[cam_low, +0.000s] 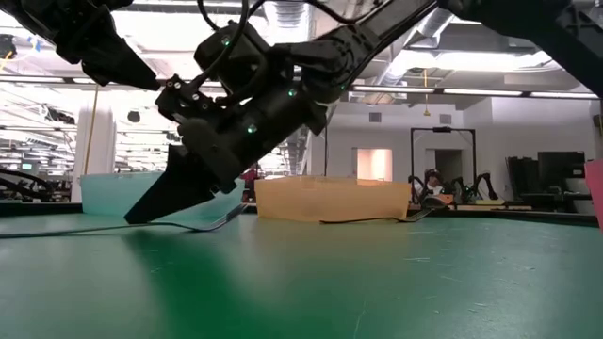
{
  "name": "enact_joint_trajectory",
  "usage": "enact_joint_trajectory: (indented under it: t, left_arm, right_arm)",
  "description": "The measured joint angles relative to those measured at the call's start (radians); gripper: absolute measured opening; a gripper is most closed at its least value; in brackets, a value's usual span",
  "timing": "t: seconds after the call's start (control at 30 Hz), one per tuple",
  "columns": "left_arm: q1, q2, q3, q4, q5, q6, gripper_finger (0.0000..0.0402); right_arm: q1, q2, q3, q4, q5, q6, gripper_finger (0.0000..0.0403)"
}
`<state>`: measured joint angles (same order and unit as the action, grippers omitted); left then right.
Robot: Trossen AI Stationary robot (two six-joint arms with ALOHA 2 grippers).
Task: Sort silverware by color (type)
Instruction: Put the blue fork into the blue bin
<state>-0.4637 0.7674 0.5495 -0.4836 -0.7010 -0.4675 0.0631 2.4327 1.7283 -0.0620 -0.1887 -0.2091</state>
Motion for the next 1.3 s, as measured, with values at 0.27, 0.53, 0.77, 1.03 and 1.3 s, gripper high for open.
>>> enact_joint_trajectory:
  t: [0.27, 0.53, 0.77, 1.03, 1.3]
  left_arm:
    - [0.000, 0.000, 0.000, -0.002, 0.000, 0.000, 0.0156]
    - [0.000, 0.000, 0.000, -0.001, -0.013, 0.000, 0.0156]
    - [0.000, 0.000, 0.000, -0.001, -0.040, 0.000, 0.0156]
    - [0.000, 0.000, 0.000, 0.003, -0.040, 0.000, 0.0156]
    - [0.000, 0.000, 0.000, 0.003, -0.041, 0.000, 0.0156]
  right_arm:
    - [-0.018, -0.019, -0.006, 0.019, -0.025, 0.020, 0.0179]
    - [-0.013, -0.073, -0.010, 0.031, -0.041, -0.005, 0.0179]
    - [0.025, -0.083, -0.007, 0.033, -0.048, -0.028, 0.0179]
    - [0.029, -0.028, -0.007, 0.042, -0.048, -0.027, 0.0179]
    - [0.019, -0.024, -0.005, 0.020, -0.021, -0.006, 0.0168]
